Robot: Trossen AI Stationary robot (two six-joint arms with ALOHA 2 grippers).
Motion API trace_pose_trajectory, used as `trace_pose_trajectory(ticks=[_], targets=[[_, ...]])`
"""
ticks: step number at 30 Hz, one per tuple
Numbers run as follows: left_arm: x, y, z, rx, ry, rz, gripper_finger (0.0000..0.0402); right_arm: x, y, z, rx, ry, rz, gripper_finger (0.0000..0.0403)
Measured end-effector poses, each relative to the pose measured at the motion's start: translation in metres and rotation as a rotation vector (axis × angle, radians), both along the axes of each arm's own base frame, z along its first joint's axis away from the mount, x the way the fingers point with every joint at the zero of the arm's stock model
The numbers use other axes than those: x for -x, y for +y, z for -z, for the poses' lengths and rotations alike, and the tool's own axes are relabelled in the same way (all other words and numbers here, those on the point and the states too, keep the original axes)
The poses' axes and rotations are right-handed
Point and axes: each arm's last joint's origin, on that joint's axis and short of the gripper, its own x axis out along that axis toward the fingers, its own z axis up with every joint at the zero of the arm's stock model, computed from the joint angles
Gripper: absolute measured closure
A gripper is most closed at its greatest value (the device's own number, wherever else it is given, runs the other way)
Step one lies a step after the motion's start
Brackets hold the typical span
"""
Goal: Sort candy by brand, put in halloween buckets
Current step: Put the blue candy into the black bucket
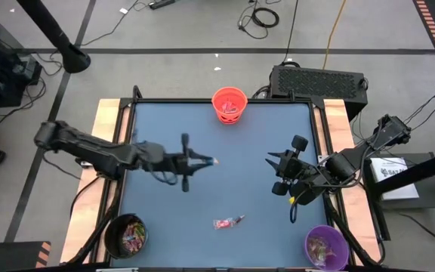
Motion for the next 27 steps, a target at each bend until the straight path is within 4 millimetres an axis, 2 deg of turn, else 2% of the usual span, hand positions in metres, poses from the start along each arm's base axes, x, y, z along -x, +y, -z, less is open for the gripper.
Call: trace_pose_trajectory(ticks=[4,8,13,21,27], targets=[[0.024,0.004,-0.028,-0.028,-0.078,-0.012,0.0333,0.000,0.000,0.000,0.000,0.000,0.000,0.0321],[0.040,0.004,-0.036,-0.050,-0.075,-0.060,0.0333,0.000,0.000,0.000,-0.001,-0.001,0.000,0.0321],[0.053,0.009,-0.037,-0.130,-0.016,-0.274,0.0332,-0.001,0.001,0.000,-0.002,-0.002,0.000,0.0321],[0.060,0.001,-0.033,-0.180,0.037,-0.376,0.0332,-0.001,0.000,0.000,0.003,-0.005,0.004,0.0321],[0.065,0.001,-0.033,-0.202,0.043,-0.590,0.0331,-0.001,0.000,0.000,0.003,-0.005,0.004,0.0321]])
